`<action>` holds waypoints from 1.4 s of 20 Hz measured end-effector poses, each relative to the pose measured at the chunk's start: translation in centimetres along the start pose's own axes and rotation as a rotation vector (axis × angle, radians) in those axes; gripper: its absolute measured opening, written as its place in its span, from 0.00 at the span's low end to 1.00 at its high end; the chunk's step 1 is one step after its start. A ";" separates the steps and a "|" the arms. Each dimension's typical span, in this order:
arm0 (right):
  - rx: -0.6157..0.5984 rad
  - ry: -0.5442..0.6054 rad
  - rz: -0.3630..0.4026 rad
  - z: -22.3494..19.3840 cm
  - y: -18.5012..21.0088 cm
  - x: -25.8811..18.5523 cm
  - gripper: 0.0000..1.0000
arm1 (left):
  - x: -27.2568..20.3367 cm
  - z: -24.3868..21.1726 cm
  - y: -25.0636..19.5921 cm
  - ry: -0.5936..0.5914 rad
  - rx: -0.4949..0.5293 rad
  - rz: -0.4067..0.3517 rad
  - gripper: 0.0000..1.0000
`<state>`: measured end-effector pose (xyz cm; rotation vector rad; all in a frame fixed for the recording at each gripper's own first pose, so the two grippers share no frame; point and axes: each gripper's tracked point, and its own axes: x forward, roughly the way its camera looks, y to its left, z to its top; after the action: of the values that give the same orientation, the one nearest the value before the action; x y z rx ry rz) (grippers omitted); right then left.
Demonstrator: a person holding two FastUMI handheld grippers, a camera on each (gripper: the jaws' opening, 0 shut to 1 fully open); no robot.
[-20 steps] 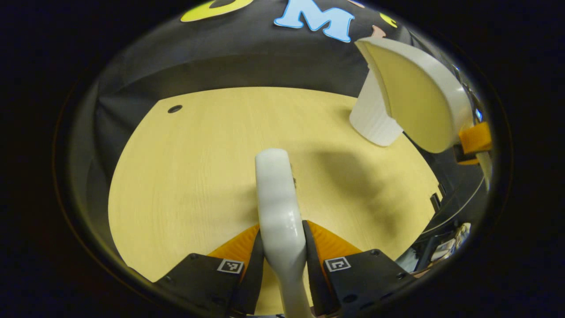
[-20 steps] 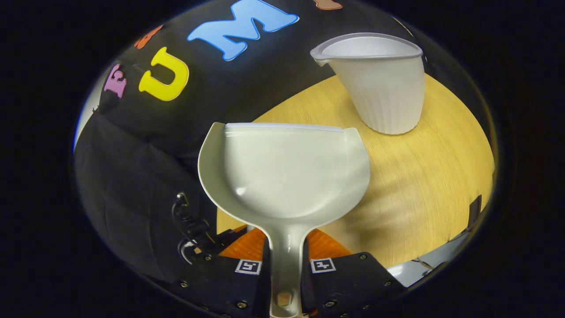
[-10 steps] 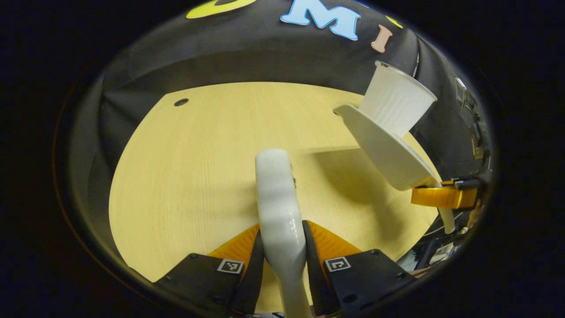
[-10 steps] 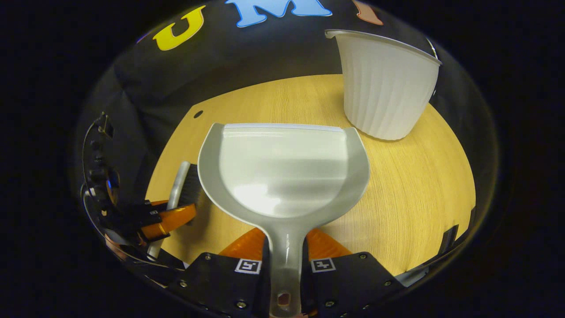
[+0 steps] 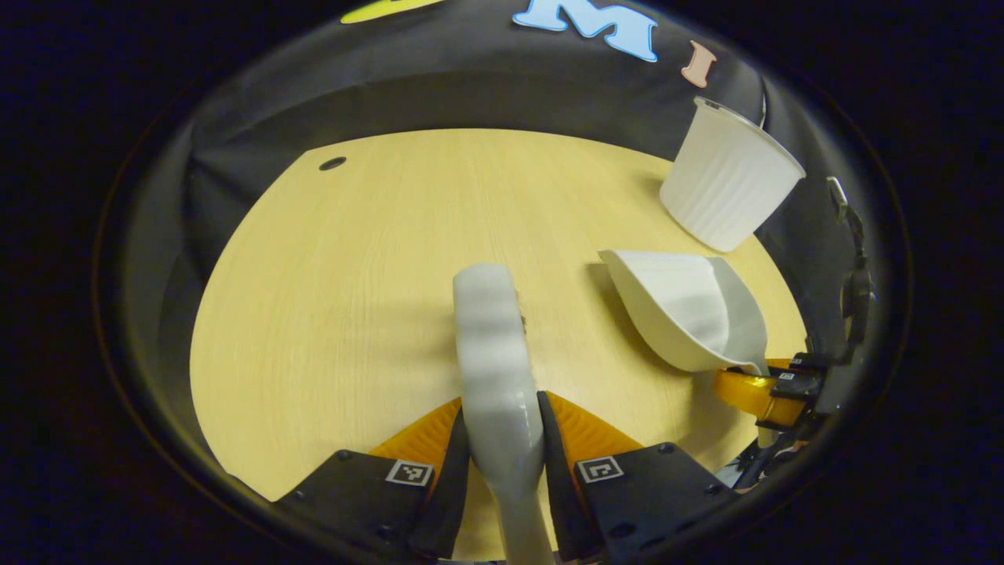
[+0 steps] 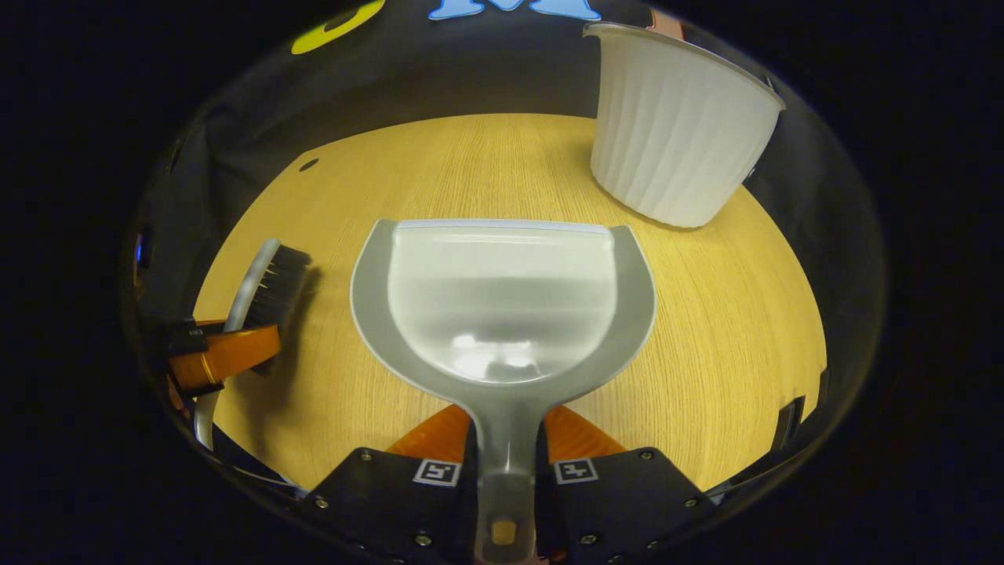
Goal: Pick up the small broom and dustpan from the desktop, sweep the trash into the dustpan with the broom, and then empty the trash into the garbage bin.
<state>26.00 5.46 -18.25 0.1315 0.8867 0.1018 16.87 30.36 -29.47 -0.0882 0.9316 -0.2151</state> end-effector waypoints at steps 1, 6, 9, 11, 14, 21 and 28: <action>0.008 0.005 -0.001 0.0 0.0 0.1 0.29 | -0.1 0.2 0.0 0.004 -0.006 -0.002 0.51; 0.011 0.006 -0.032 -0.2 0.1 -0.2 0.30 | -0.1 0.9 1.3 0.011 -0.016 0.014 0.51; 0.017 0.019 -0.048 -0.3 0.0 -0.3 0.32 | 0.7 1.1 1.6 0.007 0.018 0.031 0.52; 0.035 0.029 -0.058 -0.1 0.2 -0.3 0.33 | 0.9 1.6 1.7 0.010 0.039 0.032 0.56; 0.056 0.039 -0.067 -0.2 0.4 -0.5 0.33 | 1.2 2.5 1.5 0.009 0.057 0.022 0.55; 0.024 0.023 -0.076 0.1 -0.2 -1.3 0.40 | -0.4 6.9 1.8 -0.039 0.093 0.023 0.92; 0.021 -0.039 0.003 1.8 -0.1 -5.1 0.82 | -5.3 11.5 1.0 -0.230 0.103 0.056 0.97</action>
<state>24.18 4.51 -13.29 0.1541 0.8484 0.0926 23.22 32.35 -18.67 0.0083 0.6918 -0.1959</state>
